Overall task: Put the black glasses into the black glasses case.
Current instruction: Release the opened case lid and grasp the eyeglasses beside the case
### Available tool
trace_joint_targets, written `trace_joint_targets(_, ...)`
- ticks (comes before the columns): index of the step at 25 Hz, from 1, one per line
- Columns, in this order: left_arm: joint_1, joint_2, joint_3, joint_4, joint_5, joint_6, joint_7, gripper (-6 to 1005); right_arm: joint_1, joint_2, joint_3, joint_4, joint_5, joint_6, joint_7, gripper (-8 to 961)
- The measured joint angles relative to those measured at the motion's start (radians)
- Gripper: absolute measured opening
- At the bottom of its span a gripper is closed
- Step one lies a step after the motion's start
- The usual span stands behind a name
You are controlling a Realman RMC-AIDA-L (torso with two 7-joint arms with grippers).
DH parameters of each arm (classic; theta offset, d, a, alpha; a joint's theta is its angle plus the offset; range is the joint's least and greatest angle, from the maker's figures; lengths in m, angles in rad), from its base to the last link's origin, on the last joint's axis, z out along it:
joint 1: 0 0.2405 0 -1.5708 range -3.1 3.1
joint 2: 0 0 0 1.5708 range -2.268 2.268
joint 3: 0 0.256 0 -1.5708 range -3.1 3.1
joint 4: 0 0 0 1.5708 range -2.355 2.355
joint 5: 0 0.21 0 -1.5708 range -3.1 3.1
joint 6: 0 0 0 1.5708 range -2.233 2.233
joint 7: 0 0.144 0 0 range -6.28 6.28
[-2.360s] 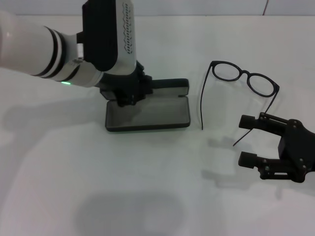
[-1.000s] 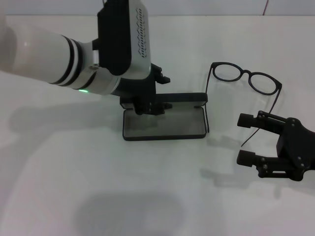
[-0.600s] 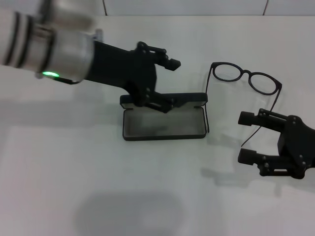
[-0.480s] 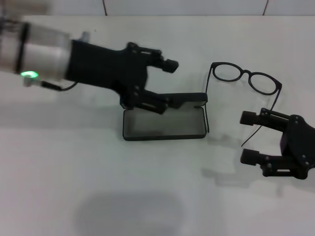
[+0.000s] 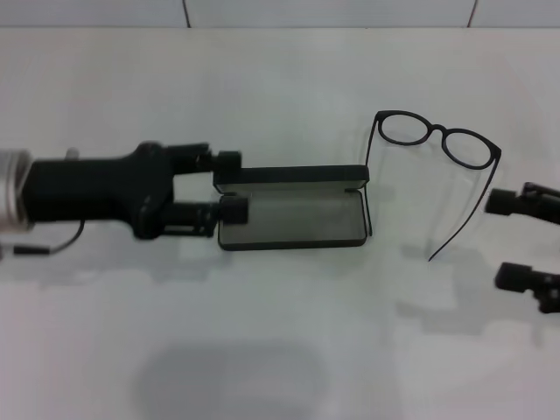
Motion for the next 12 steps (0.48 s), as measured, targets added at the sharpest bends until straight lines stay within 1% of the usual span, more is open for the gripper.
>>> trace_joint_targets(2,0.036,-0.018,-0.004,-0.004,-0.01,0.018,0.021,777,0.005,-0.011,0.006,-0.001,0.0,-0.007,0.003,871)
trace_joint_targets(4,0.07,-0.041,-0.006,-0.011,-0.015,0.026,0.049,777,0.012,-0.016,0.005,-0.007,-0.002,-0.008,0.005,871)
trace_joint_targets(5,0.082,-0.05,-0.009,-0.015,-0.02,0.026,0.062,777,0.015,-0.018,0.003,-0.015,-0.005,-0.008,0.006,871)
trace_joint_targets(6,0.098,-0.064,-0.011,-0.026,-0.026,0.026,0.083,777,0.016,-0.019,0.001,-0.023,-0.007,-0.008,0.007,870)
trace_joint_targets(8,0.117,-0.084,-0.018,-0.049,-0.041,0.024,0.132,777,0.018,-0.02,-0.002,-0.044,-0.013,-0.009,0.009,870)
trace_joint_targets(12,0.147,-0.116,-0.023,-0.069,-0.057,0.006,0.194,777,0.032,-0.019,-0.015,-0.084,-0.03,-0.009,0.051,870)
